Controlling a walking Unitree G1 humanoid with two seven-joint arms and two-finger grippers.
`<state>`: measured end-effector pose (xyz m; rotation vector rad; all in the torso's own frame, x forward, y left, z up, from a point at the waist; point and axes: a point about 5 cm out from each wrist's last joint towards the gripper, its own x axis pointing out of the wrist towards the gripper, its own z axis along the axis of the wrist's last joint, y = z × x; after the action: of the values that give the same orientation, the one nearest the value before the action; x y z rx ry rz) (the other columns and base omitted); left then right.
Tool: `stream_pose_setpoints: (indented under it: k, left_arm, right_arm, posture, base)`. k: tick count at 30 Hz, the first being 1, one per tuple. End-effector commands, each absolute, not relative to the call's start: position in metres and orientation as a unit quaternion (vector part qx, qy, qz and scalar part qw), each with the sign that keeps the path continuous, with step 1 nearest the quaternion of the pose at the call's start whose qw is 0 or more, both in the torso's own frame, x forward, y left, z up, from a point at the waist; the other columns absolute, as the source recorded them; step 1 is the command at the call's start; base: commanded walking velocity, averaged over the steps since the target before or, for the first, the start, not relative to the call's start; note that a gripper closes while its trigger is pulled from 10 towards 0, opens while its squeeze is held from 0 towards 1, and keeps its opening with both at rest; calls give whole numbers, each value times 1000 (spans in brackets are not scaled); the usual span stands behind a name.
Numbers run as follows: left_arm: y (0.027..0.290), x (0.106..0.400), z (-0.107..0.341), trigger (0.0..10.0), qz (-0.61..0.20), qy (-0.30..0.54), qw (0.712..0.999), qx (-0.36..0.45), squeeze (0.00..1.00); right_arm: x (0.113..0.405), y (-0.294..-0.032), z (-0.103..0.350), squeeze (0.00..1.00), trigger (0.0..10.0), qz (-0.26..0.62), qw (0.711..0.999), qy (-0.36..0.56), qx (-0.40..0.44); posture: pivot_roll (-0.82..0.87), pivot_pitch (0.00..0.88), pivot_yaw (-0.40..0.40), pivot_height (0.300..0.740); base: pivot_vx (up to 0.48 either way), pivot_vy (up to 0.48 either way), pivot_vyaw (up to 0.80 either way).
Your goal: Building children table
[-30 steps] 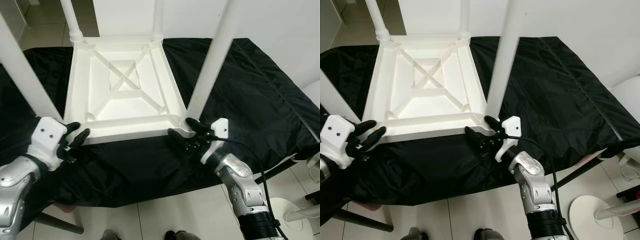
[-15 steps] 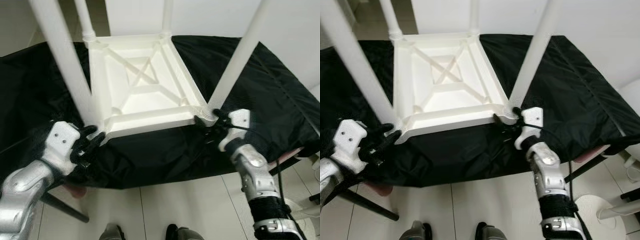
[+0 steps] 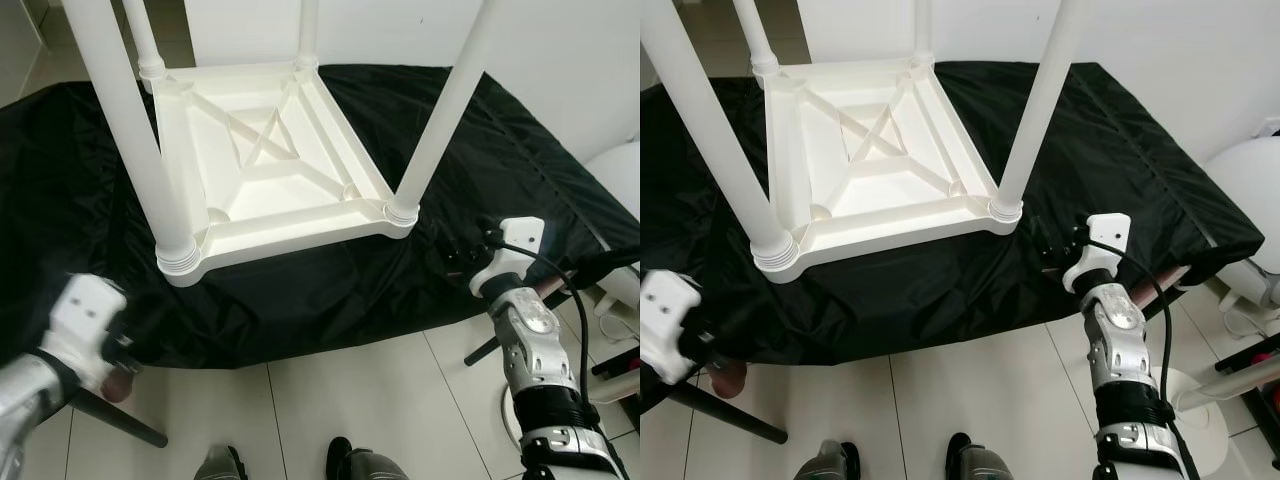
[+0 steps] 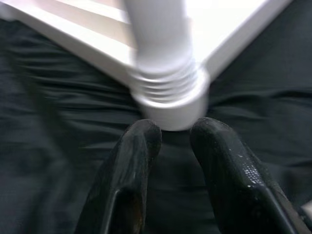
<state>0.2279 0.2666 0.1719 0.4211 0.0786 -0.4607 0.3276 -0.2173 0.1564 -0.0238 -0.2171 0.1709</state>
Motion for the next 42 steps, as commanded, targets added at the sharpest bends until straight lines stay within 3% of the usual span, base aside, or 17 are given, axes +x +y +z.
stream_pose_setpoints:
  k: [1, 31, 42]
  left_arm:
    - [280, 231, 179, 10000, -150, 29, 964, 219, 0]
    - [287, 233, 187, 10000, -134, 13, 965, 227, 0]
    - [306, 253, 194, 10000, -24, 7, 971, 238, 0]
  right_arm:
    - [327, -215, 152, 0, 10000, 91, 990, -106, -10]
    - [326, -214, 147, 0, 10000, 100, 989, -107, -7]
    - [326, -208, 146, 0, 10000, 106, 989, -107, -4]
  posture:
    - [33, 149, -29, 740]
    - [34, 153, -27, 740]
    - [28, 147, -25, 740]
  base:
    - [0, 0, 0]
    - [0, 0, 0]
    - [0, 0, 0]
